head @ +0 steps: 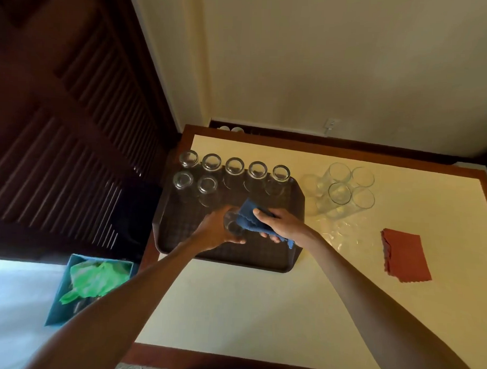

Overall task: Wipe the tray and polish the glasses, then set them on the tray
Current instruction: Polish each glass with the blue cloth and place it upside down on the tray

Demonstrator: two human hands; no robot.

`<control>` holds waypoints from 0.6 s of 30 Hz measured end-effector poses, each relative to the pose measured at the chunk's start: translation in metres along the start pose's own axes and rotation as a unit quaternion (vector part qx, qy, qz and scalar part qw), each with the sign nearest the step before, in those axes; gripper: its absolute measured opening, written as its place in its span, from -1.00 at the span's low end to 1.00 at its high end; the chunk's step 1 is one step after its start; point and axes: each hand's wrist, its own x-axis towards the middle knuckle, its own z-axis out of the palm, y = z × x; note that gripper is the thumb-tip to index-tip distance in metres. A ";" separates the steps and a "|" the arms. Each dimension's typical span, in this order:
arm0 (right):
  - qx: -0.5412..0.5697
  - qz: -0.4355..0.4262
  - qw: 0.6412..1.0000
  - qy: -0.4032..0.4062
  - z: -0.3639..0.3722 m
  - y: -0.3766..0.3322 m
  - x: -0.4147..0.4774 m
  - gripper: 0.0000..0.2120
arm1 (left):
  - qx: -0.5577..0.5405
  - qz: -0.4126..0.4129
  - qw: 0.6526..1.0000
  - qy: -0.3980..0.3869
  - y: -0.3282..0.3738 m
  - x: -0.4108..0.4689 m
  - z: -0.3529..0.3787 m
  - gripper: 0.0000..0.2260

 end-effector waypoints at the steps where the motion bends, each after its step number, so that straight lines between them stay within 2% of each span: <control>1: -0.003 0.002 1.000 -0.002 0.001 0.001 0.001 -0.60 | -0.004 0.002 1.000 0.016 0.002 -0.001 0.002 -0.25; 6: -0.035 0.004 0.999 0.015 -0.006 -0.005 -0.001 -0.57 | 0.025 0.025 0.999 0.011 0.014 0.003 -0.007 -0.39; 13: -0.170 -0.028 0.985 0.008 -0.025 -0.031 -0.009 -0.48 | 0.136 0.074 0.988 -0.005 0.060 0.006 -0.034 -0.24; 18: -0.218 -0.006 0.976 -0.010 -0.039 -0.062 -0.020 -0.58 | 0.260 0.138 0.955 -0.027 0.106 0.005 -0.058 -0.27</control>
